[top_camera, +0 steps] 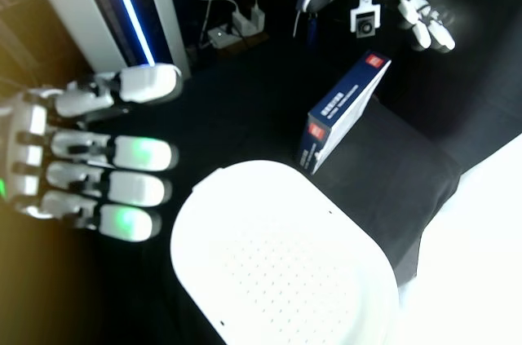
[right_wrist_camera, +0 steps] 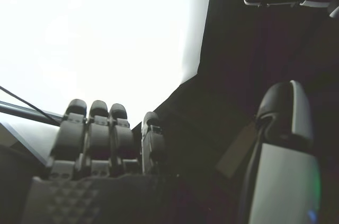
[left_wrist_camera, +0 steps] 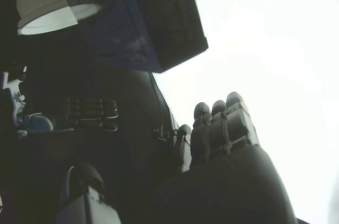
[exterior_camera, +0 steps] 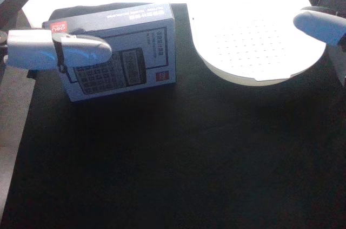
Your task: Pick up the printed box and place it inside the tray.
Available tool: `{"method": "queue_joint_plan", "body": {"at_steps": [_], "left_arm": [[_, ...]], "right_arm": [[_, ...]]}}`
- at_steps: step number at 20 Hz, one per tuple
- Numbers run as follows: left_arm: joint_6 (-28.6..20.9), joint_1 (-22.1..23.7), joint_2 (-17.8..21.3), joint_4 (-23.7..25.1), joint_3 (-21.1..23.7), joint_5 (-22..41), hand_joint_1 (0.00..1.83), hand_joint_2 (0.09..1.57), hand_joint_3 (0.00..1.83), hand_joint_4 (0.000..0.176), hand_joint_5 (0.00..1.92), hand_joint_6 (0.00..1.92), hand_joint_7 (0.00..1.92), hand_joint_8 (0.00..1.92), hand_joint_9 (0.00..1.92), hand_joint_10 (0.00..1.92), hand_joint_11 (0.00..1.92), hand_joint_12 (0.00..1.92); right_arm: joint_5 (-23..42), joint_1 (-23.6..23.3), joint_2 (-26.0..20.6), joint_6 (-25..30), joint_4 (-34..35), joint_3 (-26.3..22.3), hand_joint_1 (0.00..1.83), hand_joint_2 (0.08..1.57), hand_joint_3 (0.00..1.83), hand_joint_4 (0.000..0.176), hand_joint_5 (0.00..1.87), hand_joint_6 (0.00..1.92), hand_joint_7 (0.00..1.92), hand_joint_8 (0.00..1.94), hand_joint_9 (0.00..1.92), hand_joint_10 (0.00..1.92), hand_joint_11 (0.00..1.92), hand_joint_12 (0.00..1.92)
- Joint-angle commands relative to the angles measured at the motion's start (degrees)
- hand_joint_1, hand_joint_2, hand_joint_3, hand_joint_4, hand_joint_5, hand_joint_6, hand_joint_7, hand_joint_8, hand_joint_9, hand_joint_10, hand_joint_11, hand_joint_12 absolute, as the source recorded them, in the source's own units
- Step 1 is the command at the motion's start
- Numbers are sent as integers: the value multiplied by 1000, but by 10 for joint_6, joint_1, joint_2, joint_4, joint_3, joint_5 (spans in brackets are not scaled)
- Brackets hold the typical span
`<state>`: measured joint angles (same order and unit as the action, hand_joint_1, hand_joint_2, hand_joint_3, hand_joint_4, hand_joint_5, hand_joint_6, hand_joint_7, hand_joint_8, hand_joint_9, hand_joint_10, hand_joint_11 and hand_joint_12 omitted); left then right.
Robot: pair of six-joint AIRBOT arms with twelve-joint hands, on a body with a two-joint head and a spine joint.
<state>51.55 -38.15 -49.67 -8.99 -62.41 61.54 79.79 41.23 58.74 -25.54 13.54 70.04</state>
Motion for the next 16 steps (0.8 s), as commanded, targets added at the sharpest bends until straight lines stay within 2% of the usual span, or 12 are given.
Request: {"method": "queue_joint_plan", "body": {"at_steps": [1, 2, 3, 5, 7, 8, 9, 10, 11, 12, 14, 16], "left_arm": [[-2, 10, -1, -4, -5, 53, 623, 797, 14, 101, 0, 0, 57, 5, 51, 13, 0, 0], [-2, 12, -3, -1, -7, 45, 612, 801, 13, 103, 0, 0, 64, 7, 67, 17, 0, 0], [-2, 18, -5, 3, -12, 27, 613, 796, 9, 128, 0, 0, 69, 8, 74, 18, 1, 0], [-2, 33, -10, 11, -23, -6, 600, 784, 2, 136, 0, 0, 92, 13, 98, 22, 42, 18], [-2, 56, -17, 28, -36, -55, 594, 776, 0, 95, 0, 0, 105, 12, 114, 20, 102, 44], [-2, 67, -20, 36, -43, -77, 503, 786, 2, 135, 6, 2, 93, 4, 97, 8, 83, 34], [-2, 73, -23, 42, -47, -91, 503, 786, 2, 135, 6, 2, 93, 4, 97, 8, 83, 34], [-2, 82, -26, 50, -52, -113, 482, 798, 7, 145, 0, 0, 87, 1, 92, 5, 61, 24], [-2, 94, -31, 61, -59, -139, 500, 759, 0, 126, 0, 0, 88, 1, 93, 4, 50, 19], [-2, 110, -35, 78, -63, -166, 553, 732, 0, 98, 0, 0, 97, 4, 95, 4, 47, 18], [-2, 134, -43, 98, -71, -201, 571, 730, 0, 100, 0, 0, 83, 0, 76, 0, 35, 13], [-2, 149, -51, 115, -81, -237, 573, 706, 0, 74, 0, 0, 100, 6, 112, 14, 60, 26]], "right_arm": [[66, -11, -4, 3, 6, 3, 741, 579, 149, 176, 80, 0, 97, 3, 0, 0, 0, 0], [66, -11, -4, 3, 6, 3, 741, 589, 138, 176, 77, 0, 94, 2, 0, 0, 0, 0], [66, -11, -3, 3, 6, 3, 733, 599, 138, 176, 66, 0, 90, 1, 0, 0, 0, 0], [66, -11, -3, 3, 6, 3, 734, 612, 136, 176, 62, 1, 87, 0, 0, 0, 0, 0], [66, -11, -3, 3, 6, 3, 745, 623, 137, 176, 76, 7, 87, 0, 0, 0, 0, 0], [66, -11, -3, 3, 6, 3, 743, 621, 134, 176, 86, 10, 91, 2, 0, 0, 0, 0], [66, -11, -3, 3, 6, 3, 743, 621, 134, 176, 86, 10, 91, 2, 0, 0, 0, 0], [66, -11, -2, 3, 6, 3, 745, 626, 135, 176, 86, 9, 91, 1, 0, 0, 0, 0], [66, -11, -1, 3, 6, 4, 749, 626, 134, 176, 88, 10, 91, 1, 0, 0, 0, 0], [66, -11, -1, 3, 6, 4, 742, 646, 139, 176, 81, 5, 86, 0, 0, 0, 0, 0], [66, -11, -1, 3, 6, 4, 747, 644, 136, 176, 85, 6, 89, 2, 0, 0, 0, 0], [66, -11, -1, 3, 6, 4, 767, 645, 133, 176, 88, 6, 85, 0, 0, 0, 0, 0]]}}
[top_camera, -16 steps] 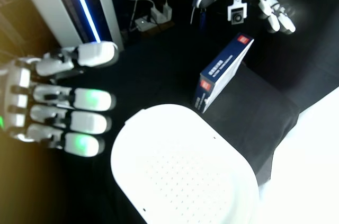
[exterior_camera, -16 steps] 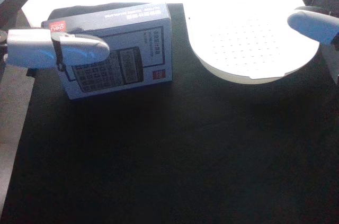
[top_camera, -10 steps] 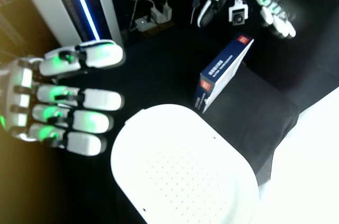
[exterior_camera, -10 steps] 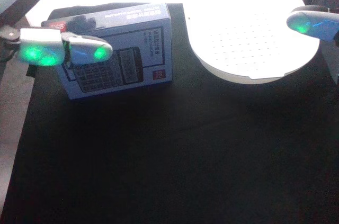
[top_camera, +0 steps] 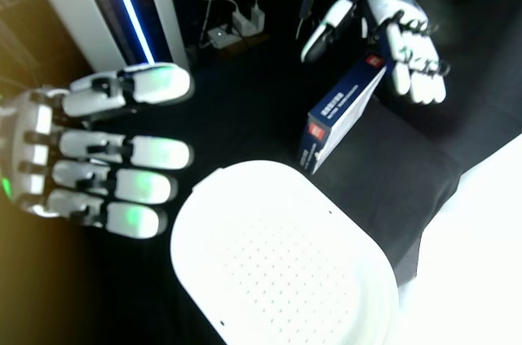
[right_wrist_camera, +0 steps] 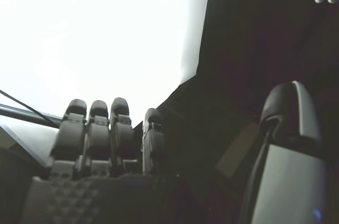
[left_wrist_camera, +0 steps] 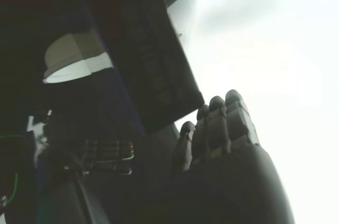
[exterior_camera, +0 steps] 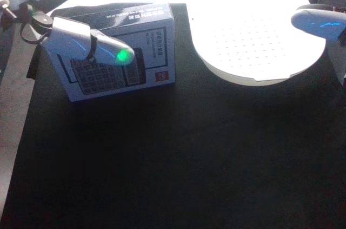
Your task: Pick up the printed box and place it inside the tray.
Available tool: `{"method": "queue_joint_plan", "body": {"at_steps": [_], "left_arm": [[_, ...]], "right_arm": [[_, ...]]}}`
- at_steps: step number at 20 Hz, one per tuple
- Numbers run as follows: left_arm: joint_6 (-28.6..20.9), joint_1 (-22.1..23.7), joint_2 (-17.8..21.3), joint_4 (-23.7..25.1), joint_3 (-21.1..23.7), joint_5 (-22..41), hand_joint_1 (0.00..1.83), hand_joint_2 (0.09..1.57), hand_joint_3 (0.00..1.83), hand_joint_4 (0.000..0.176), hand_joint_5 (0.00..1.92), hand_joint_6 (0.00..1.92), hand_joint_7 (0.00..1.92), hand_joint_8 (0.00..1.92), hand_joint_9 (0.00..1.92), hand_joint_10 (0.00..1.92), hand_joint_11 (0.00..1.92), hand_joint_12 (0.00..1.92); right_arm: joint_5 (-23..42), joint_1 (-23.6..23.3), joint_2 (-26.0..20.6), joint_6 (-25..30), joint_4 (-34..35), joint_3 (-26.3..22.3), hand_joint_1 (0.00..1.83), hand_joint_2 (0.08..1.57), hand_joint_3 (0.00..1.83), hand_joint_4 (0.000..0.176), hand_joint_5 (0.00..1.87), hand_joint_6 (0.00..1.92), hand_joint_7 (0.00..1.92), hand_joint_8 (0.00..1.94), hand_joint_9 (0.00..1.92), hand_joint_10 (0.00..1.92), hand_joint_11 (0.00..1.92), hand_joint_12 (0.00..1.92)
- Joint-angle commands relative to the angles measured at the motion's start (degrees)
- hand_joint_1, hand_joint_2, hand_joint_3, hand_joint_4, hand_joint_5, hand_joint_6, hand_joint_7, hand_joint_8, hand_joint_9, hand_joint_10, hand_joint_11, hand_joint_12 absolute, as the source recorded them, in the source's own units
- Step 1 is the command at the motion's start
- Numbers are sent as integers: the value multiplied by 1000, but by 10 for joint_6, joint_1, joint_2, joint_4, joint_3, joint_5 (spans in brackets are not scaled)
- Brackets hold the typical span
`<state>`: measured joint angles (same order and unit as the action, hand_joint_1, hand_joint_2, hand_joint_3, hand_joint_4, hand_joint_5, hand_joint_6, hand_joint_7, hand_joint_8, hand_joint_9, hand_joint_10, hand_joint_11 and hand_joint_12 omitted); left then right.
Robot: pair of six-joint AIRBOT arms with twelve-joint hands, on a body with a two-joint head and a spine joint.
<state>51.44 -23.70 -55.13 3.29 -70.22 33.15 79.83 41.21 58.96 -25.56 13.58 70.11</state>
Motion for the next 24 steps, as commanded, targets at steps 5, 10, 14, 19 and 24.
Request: {"method": "queue_joint_plan", "body": {"at_steps": [5, 10, 14, 19, 24], "left_arm": [[-1, 25, -4, 21, -14, -7, 635, 691, 0, 50, 0, 0, 122, 10, 122, 10, 81, 47], [-1, 26, -10, 22, -24, -31, 730, 714, 0, 24, 0, 0, 123, 4, 87, 0, 64, 56], [-1, 26, -20, 21, -33, -38, 893, 761, 3, 0, 366, 32, 481, 28, 470, 44, 107, 823], [-1, 19, -27, 21, -35, -36, 1302, 971, 2, 0, 1190, 478, 1515, 107, 1556, 142, 1271, 1057], [-1, 9, -32, 0, -40, -17, 1317, 967, 0, 0, 1359, 127, 1457, 346, 1474, 620, 1226, 1409]], "right_arm": [[66, -11, -3, 4, 4, 3, 770, 642, 122, 176, 90, 5, 117, 10, 1, 0, 0, 0], [66, -11, -2, 4, 4, 3, 769, 632, 111, 176, 89, 4, 119, 7, 1, 0, 0, 0], [66, -11, -2, 4, 4, 3, 762, 646, 113, 176, 102, 8, 127, 7, 11, 4, 0, 0], [66, -11, -1, 4, 4, 3, 775, 646, 110, 176, 107, 8, 128, 5, 3, 1, 0, 0], [66, -11, -1, 4, 4, 3, 762, 639, 99, 176, 101, 3, 130, 4, 0, 0, 0, 0]]}}
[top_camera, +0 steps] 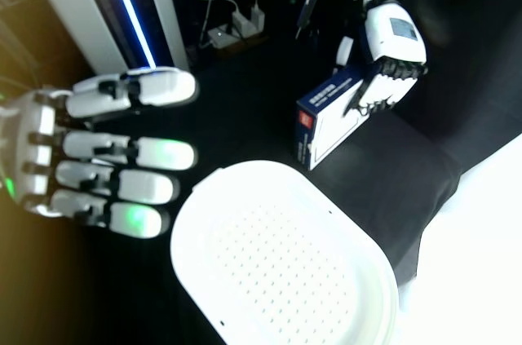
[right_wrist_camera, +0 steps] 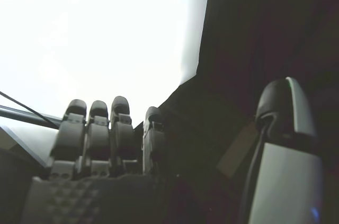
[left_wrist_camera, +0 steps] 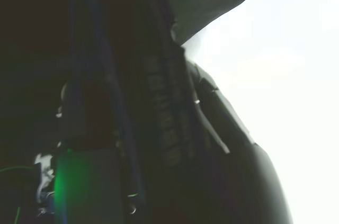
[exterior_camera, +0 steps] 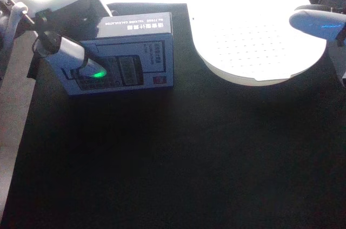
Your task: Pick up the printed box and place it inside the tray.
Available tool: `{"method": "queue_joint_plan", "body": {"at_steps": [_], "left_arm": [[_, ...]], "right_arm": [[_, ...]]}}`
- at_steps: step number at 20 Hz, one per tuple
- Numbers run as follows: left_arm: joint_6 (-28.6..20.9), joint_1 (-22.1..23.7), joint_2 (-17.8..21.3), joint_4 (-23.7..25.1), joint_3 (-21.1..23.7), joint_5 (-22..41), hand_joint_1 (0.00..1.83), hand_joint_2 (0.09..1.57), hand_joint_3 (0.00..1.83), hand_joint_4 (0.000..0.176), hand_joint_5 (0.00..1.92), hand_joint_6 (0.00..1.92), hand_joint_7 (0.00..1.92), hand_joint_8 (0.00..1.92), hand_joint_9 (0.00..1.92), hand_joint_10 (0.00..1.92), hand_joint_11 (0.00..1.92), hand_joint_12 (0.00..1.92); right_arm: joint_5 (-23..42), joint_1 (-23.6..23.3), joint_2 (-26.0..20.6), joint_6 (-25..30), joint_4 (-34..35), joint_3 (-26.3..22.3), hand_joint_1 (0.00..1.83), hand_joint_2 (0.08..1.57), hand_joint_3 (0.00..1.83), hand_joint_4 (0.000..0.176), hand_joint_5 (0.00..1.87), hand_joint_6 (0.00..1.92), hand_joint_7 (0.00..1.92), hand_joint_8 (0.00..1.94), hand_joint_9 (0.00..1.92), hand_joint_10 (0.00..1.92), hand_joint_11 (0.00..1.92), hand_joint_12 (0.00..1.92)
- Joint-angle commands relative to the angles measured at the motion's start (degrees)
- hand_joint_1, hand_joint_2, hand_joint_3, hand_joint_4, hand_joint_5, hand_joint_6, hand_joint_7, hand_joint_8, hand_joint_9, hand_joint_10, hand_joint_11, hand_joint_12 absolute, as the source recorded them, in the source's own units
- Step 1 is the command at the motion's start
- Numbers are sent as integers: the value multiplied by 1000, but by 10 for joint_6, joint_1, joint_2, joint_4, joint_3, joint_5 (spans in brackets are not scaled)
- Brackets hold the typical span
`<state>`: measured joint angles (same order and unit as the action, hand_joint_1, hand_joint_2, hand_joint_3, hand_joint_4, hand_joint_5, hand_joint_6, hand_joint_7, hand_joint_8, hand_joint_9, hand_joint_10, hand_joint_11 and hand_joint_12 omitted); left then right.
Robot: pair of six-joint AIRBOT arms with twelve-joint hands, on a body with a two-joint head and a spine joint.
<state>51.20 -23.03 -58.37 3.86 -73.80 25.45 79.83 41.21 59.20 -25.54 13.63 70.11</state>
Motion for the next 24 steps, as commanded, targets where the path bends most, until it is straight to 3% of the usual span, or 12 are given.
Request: {"method": "queue_joint_plan", "body": {"at_steps": [1, 2, 5, 6, 8, 13, 14, 15, 17, 18, 20, 24], "left_arm": [[1, 2, 2, -11, -5, 69, 1313, 977, 0, 0, 1376, 85, 1382, 501, 1385, 744, 1185, 1453], [1, 1, 4, -20, -5, 82, 1311, 984, 0, 0, 1368, 73, 1357, 554, 1359, 765, 1161, 1448], [1, 0, 23, -38, 4, 133, 1216, 1026, 5, 0, 1172, 606, 1391, 363, 1485, 541, 1261, 1219], [1, 1, 35, -44, 12, 156, 1274, 1038, 29, 0, 1028, 721, 1278, 662, 1463, 597, 1225, 1323], [1, 15, 50, -49, 23, 192, 1289, 1063, 4, 0, 968, 822, 1212, 788, 1363, 709, 1188, 1354], [1, 46, 48, -37, 36, 239, 1288, 1062, 0, 0, 1018, 716, 1187, 864, 1334, 881, 1209, 1358], [1, 48, 43, -35, 38, 246, 1206, 1060, 3, 0, 1080, 771, 1240, 610, 1340, 884, 1235, 1359], [1, 48, 35, -35, 38, 254, 1277, 1040, 3, 0, 1093, 636, 1232, 751, 1335, 883, 1235, 1361], [1, 52, 19, -34, 33, 264, 1296, 1028, 0, 0, 1151, 523, 1224, 796, 1306, 941, 1198, 1386], [1, 53, 12, -34, 31, 270, 1299, 1027, 0, 0, 1173, 470, 1220, 809, 1286, 948, 1168, 1434], [1, 53, 2, -32, 31, 284, 1297, 1036, 0, 0, 1160, 447, 1197, 874, 1315, 965, 1208, 1400], [1, 53, -23, -32, 26, 306, 1296, 1037, 0, 0, 1113, 551, 1219, 818, 1335, 868, 1196, 1375]], "right_arm": [[67, -11, -3, 3, 4, 3, 751, 640, 98, 176, 108, 5, 127, 2, 0, 0, 0, 0], [67, -11, -3, 3, 4, 2, 748, 642, 98, 176, 111, 6, 131, 4, 0, 0, 0, 0], [67, -11, -3, 3, 4, 3, 754, 661, 103, 176, 105, 3, 128, 1, 0, 0, 0, 0], [66, -11, -3, 3, 3, 3, 774, 661, 101, 176, 116, 7, 131, 2, 0, 0, 0, 0], [66, -11, -3, 3, 2, 3, 789, 603, 72, 176, 135, 12, 129, 1, 4, 2, 8, 4], [59, -11, 3, 4, -8, 12, 810, 581, 56, 176, 115, 2, 131, 9, 20, 8, 0, 0], [55, -18, 9, 4, -12, 16, 764, 641, 84, 157, 51, 0, 93, 1, 3, 1, 16, 7], [51, -26, 14, 4, -14, 19, 739, 673, 97, 144, 15, 0, 66, 0, 0, 0, 9, 5], [34, -41, 25, 4, -17, 28, 698, 678, 94, 155, 15, 4, 76, 6, 10, 4, 33, 18], [22, -52, 32, 4, -22, 34, 694, 710, 0, 167, 42, 13, 115, 11, 70, 3, 6, 338], [2, -74, 50, 5, -29, 46, 662, 704, 0, 175, 55, 4, 161, 8, 111, 7, 0, 586], [-1, -78, 65, 6, -28, 54, 657, 680, 0, 176, 40, 4, 169, 1, 132, 2, 0, 600]]}}
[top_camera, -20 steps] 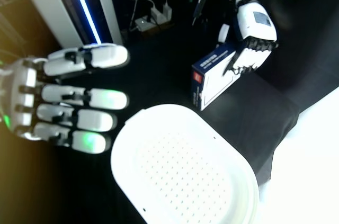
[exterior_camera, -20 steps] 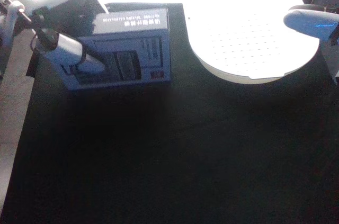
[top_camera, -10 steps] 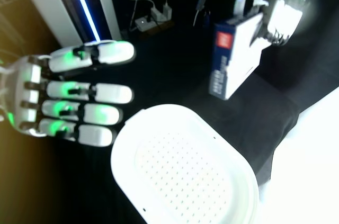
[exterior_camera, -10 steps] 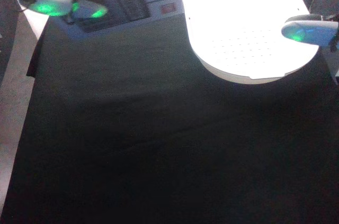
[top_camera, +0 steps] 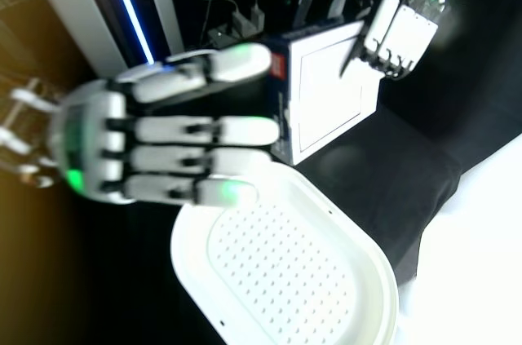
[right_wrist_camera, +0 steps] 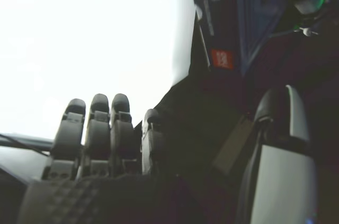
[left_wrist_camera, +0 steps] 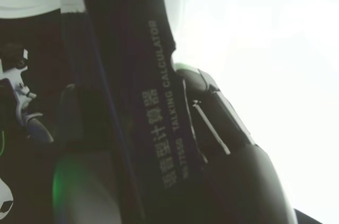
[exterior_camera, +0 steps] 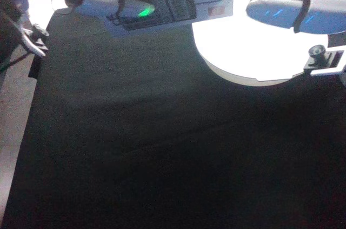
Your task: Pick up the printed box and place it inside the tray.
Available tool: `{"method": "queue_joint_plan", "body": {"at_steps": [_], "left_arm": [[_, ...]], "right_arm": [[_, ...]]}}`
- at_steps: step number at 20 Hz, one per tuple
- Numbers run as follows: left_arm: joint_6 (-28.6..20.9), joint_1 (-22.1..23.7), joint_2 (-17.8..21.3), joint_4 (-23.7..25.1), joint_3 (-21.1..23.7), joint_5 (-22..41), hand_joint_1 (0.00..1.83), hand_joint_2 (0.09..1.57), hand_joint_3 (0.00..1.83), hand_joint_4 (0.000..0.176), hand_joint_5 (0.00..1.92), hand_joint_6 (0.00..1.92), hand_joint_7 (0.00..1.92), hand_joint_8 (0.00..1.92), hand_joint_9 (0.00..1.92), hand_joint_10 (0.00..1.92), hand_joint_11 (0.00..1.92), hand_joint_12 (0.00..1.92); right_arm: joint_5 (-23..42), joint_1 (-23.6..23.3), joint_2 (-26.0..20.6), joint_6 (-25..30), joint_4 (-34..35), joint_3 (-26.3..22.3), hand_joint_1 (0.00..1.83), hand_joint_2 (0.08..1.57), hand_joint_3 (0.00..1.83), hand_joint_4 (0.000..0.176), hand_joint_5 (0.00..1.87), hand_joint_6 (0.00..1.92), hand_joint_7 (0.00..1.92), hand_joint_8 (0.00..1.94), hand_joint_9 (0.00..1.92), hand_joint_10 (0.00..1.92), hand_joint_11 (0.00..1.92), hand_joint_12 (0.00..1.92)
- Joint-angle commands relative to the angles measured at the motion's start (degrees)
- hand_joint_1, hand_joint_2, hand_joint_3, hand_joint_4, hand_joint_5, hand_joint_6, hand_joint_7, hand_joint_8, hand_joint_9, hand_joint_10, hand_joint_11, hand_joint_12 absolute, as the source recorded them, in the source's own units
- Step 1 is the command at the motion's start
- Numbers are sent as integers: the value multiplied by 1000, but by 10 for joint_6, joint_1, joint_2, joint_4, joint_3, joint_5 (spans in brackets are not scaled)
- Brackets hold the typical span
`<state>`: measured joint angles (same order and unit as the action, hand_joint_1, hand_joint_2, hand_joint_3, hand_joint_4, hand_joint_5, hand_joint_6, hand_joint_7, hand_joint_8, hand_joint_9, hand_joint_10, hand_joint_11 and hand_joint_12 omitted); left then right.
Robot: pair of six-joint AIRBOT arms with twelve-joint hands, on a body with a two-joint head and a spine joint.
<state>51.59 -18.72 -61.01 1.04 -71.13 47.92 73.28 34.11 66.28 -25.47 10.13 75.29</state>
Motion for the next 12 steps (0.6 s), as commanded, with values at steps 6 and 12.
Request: {"method": "queue_joint_plan", "body": {"at_steps": [6, 12], "left_arm": [[-3, 13, -25, -7, -7, 105, 1301, 1023, 1, 0, 1183, 408, 1244, 783, 1353, 816, 1200, 1324], [-3, 25, -52, -7, -14, 111, 1305, 1002, 0, 0, 1214, 416, 1312, 625, 1343, 714, 1165, 1294]], "right_arm": [[39, -26, 25, 5, 10, 22, 695, 646, 0, 175, 32, 1, 129, 3, 80, 2, 0, 463], [39, -32, 35, 5, 10, 25, 712, 603, 0, 175, 43, 0, 132, 0, 74, 0, 0, 124]]}}
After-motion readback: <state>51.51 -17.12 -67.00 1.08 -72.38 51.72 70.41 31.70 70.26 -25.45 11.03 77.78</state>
